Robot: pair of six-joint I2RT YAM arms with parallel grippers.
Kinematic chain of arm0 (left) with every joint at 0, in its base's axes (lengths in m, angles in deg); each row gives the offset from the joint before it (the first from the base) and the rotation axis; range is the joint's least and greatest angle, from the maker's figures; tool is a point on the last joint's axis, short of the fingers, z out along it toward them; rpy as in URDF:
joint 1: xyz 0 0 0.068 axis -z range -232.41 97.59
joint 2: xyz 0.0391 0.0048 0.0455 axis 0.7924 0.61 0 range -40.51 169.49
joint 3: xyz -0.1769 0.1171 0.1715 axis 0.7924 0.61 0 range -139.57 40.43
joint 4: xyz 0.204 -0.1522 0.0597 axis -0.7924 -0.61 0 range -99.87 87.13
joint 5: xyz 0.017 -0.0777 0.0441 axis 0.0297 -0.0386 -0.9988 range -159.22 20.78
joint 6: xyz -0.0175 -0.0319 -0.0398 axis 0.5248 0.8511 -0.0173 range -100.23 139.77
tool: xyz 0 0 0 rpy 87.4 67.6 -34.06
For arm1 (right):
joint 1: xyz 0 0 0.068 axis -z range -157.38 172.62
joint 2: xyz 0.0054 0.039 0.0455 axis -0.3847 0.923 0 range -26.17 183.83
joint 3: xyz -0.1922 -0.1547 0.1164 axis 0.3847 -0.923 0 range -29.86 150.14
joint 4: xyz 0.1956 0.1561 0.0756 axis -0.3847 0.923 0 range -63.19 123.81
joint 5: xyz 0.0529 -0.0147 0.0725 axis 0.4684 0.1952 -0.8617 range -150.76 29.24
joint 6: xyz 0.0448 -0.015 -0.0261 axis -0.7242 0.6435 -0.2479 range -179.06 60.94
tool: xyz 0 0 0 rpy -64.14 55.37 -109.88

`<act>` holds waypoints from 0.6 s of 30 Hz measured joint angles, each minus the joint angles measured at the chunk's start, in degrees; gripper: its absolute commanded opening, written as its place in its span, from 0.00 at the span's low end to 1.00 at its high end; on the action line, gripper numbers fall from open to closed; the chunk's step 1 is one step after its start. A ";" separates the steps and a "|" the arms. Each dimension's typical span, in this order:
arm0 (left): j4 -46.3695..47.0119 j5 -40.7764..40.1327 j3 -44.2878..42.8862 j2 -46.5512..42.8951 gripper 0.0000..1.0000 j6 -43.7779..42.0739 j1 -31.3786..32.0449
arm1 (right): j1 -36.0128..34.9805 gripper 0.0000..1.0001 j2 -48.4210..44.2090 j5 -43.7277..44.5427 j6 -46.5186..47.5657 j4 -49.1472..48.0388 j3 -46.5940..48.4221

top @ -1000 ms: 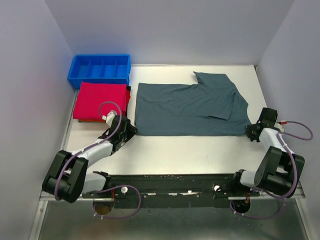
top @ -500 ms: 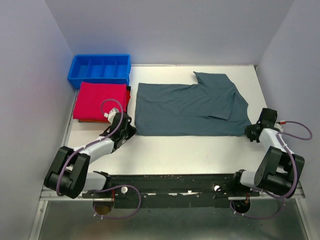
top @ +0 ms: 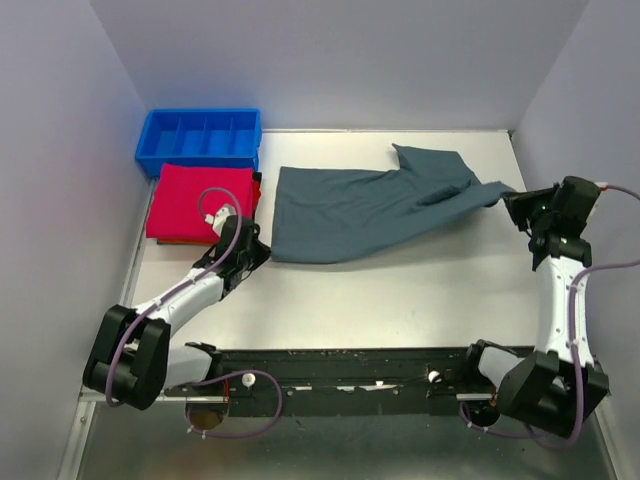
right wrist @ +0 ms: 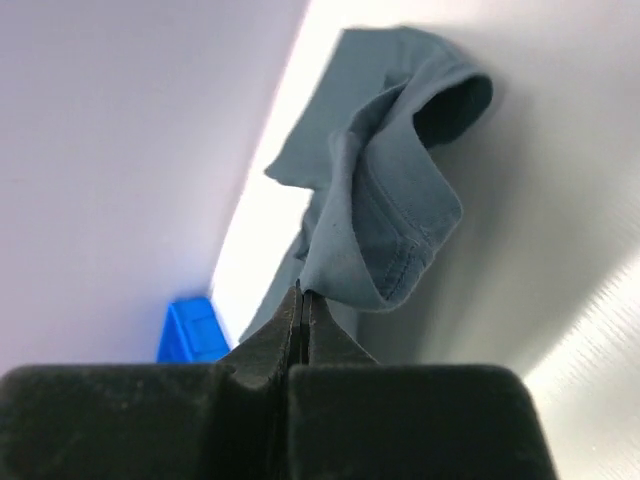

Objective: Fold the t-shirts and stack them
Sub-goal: Fold the flattened tshirt in 1/3 of the way

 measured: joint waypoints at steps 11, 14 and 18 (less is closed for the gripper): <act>-3.54 -0.11 1.70 -5.99 0.00 -1.99 -0.11 | 2.84 0.01 0.37 8.85 0.85 7.85 -12.37; -3.89 -0.13 2.73 -6.88 0.00 -2.29 -0.11 | 3.04 0.01 1.27 10.05 0.87 10.45 -17.09; -4.66 -0.24 3.76 -7.93 0.00 -2.89 -0.11 | 3.04 0.01 -0.07 12.00 0.92 10.54 -17.92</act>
